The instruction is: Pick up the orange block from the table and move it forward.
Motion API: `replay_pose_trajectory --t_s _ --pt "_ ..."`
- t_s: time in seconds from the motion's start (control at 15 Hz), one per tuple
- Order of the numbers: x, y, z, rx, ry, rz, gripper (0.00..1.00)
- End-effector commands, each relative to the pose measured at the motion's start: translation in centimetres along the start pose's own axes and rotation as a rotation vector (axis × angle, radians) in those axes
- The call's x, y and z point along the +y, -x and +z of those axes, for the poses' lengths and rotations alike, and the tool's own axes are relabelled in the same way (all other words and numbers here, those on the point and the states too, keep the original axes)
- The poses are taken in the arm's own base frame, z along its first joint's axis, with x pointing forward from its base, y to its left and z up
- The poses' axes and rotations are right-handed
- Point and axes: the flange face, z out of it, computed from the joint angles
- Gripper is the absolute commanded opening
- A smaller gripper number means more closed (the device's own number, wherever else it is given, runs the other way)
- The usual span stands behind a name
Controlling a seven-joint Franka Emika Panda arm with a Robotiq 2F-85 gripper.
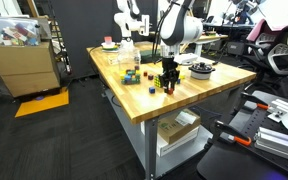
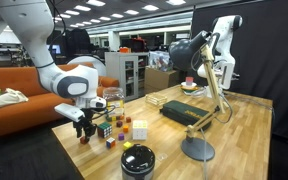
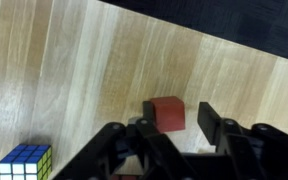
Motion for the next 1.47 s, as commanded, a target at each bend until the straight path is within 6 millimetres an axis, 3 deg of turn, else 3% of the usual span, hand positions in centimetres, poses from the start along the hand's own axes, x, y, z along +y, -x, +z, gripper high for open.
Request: replay_pose_trajectory --t_s 0.0,0.13,0.2,0.47,0.8,1.2,1.27,1.4 --pt "0.1 -0.3 0.0 -0.019 0.003 -0.016 0.23" --pt "0.0 -0.2 -0.4 -0.011 0.008 -0.016 0.07" --pt "0.0 -0.2 -0.7 -0.004 0.014 -0.015 0.05" --pt "-0.7 0.1 -2.6 0.030 0.049 -0.020 0.07" --pt "-1.9 0.2 -7.9 0.073 0.080 0.047 0.07" --pt "-2.1 -1.1 -12.9 0.080 0.042 0.077 0.07" --pt "-2.2 -1.0 -12.4 0.100 0.057 0.071 0.29" --pt "-2.2 -1.2 -12.8 0.099 0.053 0.075 0.29"
